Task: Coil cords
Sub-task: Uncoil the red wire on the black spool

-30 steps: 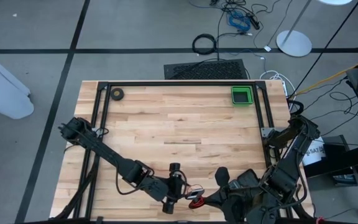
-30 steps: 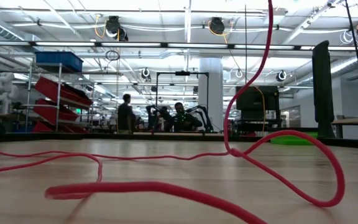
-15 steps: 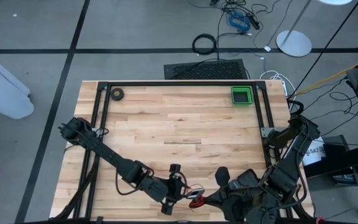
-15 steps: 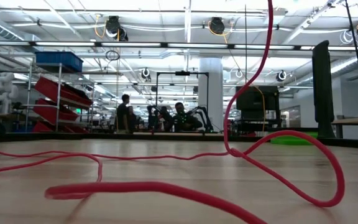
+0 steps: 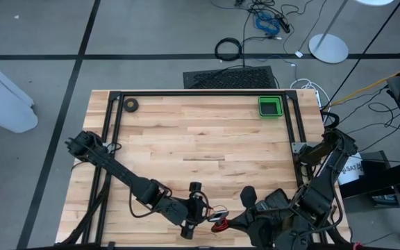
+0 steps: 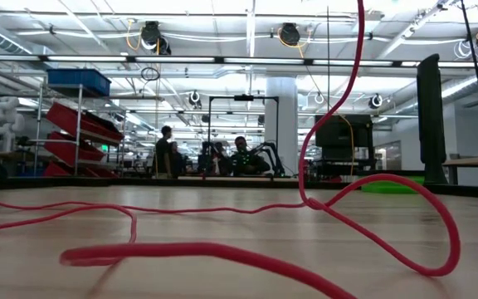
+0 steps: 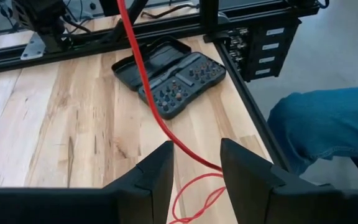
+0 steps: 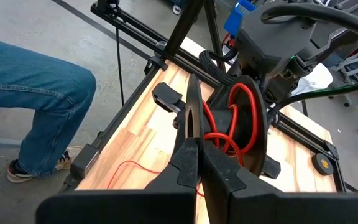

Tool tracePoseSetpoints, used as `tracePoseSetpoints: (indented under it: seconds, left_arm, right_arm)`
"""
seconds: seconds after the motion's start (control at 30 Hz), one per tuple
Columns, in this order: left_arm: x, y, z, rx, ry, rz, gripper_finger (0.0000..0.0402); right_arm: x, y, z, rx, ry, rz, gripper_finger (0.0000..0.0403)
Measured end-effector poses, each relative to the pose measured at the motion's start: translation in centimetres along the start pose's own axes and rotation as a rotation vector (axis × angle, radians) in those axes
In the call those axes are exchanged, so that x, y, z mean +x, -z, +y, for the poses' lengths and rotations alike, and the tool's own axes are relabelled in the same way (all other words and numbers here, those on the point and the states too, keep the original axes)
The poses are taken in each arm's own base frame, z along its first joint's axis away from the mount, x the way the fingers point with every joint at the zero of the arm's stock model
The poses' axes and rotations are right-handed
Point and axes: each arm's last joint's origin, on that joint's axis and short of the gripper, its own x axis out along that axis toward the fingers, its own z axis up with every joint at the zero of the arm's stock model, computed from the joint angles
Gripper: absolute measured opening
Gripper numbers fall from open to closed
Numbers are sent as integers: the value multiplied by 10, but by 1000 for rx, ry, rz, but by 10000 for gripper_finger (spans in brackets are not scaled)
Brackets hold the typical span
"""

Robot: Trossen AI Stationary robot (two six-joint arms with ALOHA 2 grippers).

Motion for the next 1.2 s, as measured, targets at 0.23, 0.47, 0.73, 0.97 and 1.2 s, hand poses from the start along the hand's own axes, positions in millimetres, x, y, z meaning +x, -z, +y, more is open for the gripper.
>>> tracePoseSetpoints:
  seconds: [0.23, 0.47, 0.73, 0.97, 1.2]
  left_arm:
    - [-2, -2, 4, -102, -18, -6, 138]
    - [-9, -8, 11, -220, -25, -10, 138]
    - [-9, -8, 10, -222, -2, -3, 138]
    - [-9, -8, 10, -222, -2, -4, 138]
    - [-9, -8, 10, -214, -4, -4, 111]
  right_arm:
    - [0, 0, 0, 0, 0, 0, 0]
    - [0, 1, 0, 2, 0, 10, 0]
    - [0, 1, 0, 9, 0, 12, 0]
    - [0, 2, 0, 7, 0, 14, 0]
    - [0, 2, 0, 7, 0, 14, 0]
